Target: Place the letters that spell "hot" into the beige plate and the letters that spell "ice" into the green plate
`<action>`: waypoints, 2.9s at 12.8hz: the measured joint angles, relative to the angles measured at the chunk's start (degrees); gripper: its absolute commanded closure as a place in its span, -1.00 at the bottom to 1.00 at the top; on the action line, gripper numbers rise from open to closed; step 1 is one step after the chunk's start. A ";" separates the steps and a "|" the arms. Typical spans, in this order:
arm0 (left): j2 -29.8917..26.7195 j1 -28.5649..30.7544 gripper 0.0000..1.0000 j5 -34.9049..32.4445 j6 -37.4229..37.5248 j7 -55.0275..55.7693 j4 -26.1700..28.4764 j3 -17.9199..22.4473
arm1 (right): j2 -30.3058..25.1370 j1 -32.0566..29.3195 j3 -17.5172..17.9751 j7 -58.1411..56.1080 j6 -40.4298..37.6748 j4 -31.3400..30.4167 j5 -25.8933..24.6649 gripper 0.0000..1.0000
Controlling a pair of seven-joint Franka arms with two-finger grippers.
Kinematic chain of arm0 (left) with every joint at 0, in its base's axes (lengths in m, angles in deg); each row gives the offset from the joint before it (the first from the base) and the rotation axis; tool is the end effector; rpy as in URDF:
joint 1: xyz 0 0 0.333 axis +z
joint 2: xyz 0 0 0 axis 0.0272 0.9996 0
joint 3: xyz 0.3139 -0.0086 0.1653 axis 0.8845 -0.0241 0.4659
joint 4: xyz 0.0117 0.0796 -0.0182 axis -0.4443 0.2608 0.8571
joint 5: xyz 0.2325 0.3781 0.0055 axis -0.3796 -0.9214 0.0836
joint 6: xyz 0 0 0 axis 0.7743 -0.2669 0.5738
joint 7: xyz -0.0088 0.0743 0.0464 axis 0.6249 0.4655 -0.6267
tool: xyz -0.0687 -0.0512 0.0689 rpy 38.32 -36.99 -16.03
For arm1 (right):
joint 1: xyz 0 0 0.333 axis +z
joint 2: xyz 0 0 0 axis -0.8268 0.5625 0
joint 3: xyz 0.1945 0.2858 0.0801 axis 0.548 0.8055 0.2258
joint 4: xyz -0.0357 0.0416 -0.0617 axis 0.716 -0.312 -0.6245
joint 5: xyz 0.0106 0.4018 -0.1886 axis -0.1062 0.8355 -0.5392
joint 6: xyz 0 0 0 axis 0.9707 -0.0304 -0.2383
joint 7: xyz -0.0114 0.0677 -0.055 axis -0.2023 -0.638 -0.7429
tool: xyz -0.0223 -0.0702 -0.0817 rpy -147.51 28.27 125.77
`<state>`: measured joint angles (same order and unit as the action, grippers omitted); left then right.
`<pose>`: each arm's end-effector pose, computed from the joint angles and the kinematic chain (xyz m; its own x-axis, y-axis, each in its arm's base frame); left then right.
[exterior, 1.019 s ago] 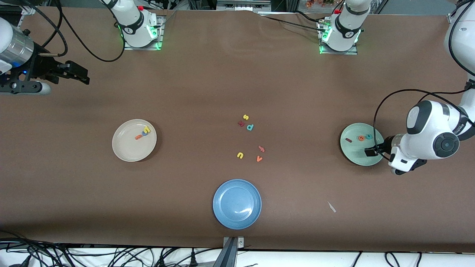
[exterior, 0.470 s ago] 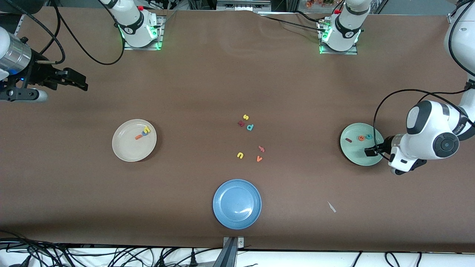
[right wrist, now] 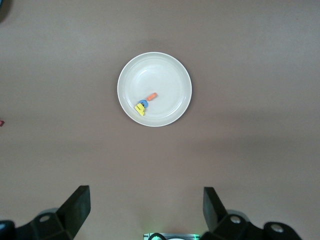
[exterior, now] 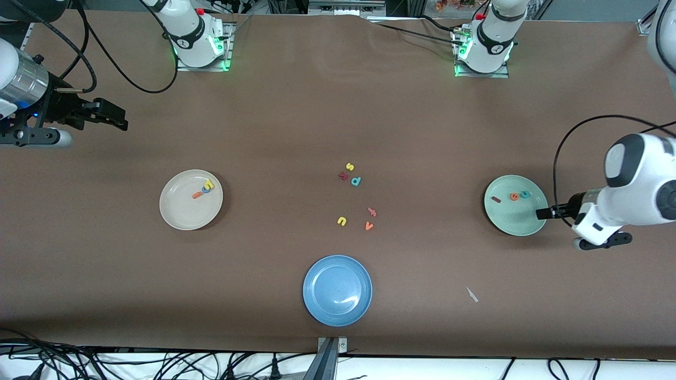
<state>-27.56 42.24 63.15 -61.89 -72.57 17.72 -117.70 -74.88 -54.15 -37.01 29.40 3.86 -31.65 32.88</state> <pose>0.7168 0.0864 0.3373 0.9733 0.1285 -0.1901 0.1304 -0.9915 -0.0023 0.6089 0.0501 0.6157 0.9929 -0.0132 -0.1186 -0.0153 -0.9998 -0.0163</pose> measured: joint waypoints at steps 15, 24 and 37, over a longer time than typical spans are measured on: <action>-17.65 -0.23 -1.00 15.82 20.96 -18.43 -12.83 0.63 | 3.32 -0.23 -0.41 -0.03 -2.65 6.56 0.01 -1.00; -24.04 -42.28 -0.98 24.61 19.99 -21.59 -10.69 45.77 | 3.59 -0.20 -0.38 -0.03 -3.17 6.77 0.00 -1.00; -24.35 -42.59 -1.00 24.64 14.78 -21.65 -6.28 47.18 | 2.77 -0.19 -0.27 -0.03 -3.98 4.83 0.00 -1.00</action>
<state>-51.91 -0.35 87.79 -47.11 -94.23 11.44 -70.52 -72.12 -54.33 -37.29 29.38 -0.12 -26.82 32.89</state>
